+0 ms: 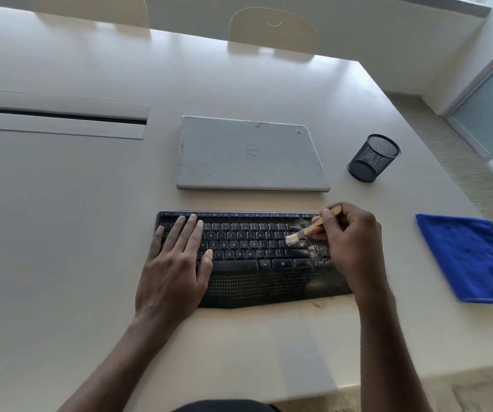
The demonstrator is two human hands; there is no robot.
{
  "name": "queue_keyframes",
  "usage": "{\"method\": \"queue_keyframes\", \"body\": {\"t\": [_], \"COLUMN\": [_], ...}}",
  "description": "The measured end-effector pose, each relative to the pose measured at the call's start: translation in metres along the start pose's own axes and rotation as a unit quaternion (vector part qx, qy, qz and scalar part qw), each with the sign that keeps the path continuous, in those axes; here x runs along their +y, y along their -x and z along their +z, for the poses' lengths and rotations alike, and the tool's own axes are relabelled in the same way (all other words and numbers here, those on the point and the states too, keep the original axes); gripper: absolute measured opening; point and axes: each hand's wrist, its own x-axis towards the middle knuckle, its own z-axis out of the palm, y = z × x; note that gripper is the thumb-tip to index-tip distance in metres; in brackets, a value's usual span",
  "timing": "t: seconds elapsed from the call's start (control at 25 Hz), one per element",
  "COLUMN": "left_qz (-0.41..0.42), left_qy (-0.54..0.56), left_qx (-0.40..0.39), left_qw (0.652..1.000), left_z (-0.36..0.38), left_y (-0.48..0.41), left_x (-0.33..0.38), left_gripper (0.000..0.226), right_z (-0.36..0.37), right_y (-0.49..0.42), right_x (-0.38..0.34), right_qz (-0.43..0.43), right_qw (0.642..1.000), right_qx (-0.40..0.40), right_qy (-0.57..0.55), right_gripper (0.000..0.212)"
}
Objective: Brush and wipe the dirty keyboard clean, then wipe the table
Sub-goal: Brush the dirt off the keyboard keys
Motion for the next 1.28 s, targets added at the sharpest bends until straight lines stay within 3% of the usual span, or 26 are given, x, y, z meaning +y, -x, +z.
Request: {"method": "queue_keyframes", "body": {"t": [0.2,0.36,0.44,0.6,0.68,0.8,0.88,1.04,1.12,1.28], "left_qz": [0.003,0.002,0.003,0.004,0.005,0.004,0.003,0.001,0.000,-0.002], "left_qy": [-0.003,0.000,0.001,0.001,0.003,0.003,0.005,0.008,0.011,0.012], "left_qx": [0.001,0.000,0.000,0.002,0.002,0.000,-0.001,-0.001,-0.001,0.000], "left_qw": [1.000,1.000,1.000,1.000,1.000,1.000,1.000,1.000,1.000,1.000], "left_z": [0.001,0.001,0.001,0.002,0.002,0.001,0.001,0.001,0.001,0.000], "left_y": [0.000,0.000,0.000,0.000,0.000,0.000,0.000,-0.001,-0.001,-0.001], "left_x": [-0.001,-0.001,-0.002,-0.002,-0.002,-0.002,-0.002,-0.002,-0.002,-0.001], "left_gripper": [0.064,0.064,0.064,0.064,0.064,0.063,0.064,0.064,0.064,0.063], "right_z": [-0.019,-0.001,-0.002,-0.020,-0.016,-0.004,-0.006,-0.032,-0.031,-0.006], "right_y": [-0.004,0.004,0.004,0.002,0.004,0.009,0.009,0.009,0.012,0.022], "right_x": [0.002,-0.014,-0.010,0.002,-0.004,-0.013,-0.007,0.004,-0.001,-0.013], "right_qz": [0.012,0.016,0.019,0.026,0.018,0.025,0.042,0.045,0.030,0.025], "right_qw": [0.988,1.000,1.000,0.989,0.995,0.999,0.999,0.992,0.996,0.998], "right_qx": [0.095,0.005,-0.004,0.072,0.067,-0.001,-0.006,0.070,0.073,-0.012], "right_qy": [0.117,-0.017,0.014,0.124,0.066,-0.022,-0.013,0.092,0.045,-0.054], "right_gripper": [0.022,0.022,0.023,0.025,0.024,0.022,0.020,0.019,0.020,0.020]}}
